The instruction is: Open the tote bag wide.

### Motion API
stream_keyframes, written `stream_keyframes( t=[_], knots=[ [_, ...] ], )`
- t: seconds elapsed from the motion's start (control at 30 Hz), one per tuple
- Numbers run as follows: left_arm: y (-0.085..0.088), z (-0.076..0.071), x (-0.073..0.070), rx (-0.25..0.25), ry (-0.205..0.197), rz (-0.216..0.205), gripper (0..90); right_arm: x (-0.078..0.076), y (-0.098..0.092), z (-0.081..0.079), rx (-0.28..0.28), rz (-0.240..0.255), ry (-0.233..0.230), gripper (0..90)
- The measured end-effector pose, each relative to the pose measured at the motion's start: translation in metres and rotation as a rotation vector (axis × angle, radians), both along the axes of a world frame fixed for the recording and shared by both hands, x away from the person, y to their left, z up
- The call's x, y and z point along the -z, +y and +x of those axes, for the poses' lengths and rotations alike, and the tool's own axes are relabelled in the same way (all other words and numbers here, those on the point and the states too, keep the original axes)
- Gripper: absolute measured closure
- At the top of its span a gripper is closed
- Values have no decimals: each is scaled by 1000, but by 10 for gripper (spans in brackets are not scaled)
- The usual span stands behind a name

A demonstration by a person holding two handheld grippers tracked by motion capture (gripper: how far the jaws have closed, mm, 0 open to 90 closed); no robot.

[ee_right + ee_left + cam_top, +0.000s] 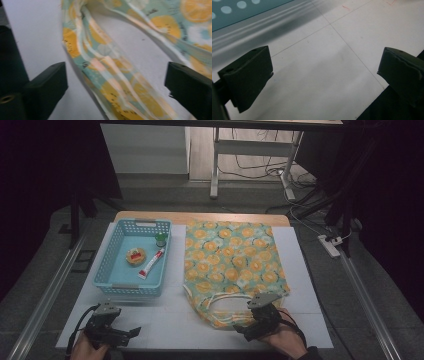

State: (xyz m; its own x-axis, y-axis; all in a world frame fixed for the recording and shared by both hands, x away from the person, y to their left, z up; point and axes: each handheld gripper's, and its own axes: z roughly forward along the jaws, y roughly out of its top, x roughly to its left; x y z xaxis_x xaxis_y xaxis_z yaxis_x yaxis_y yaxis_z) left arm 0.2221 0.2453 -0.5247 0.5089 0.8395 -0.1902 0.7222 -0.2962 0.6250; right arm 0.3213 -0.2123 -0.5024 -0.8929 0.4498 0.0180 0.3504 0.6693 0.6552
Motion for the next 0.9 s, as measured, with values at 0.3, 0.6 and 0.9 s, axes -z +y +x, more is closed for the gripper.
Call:
stream_keyframes(
  t=[0.3,0.6,0.9],
  knots=[
    [0,0,0,3,0,1,0,2,9,-3,-94,-46,10,448],
    [0,0,0,5,2,-2,0,-1,5,1,-100,-24,40,870],
    [1,0,0,2,0,-7,0,-18,3,7,-80,35,28,892]
  ],
)
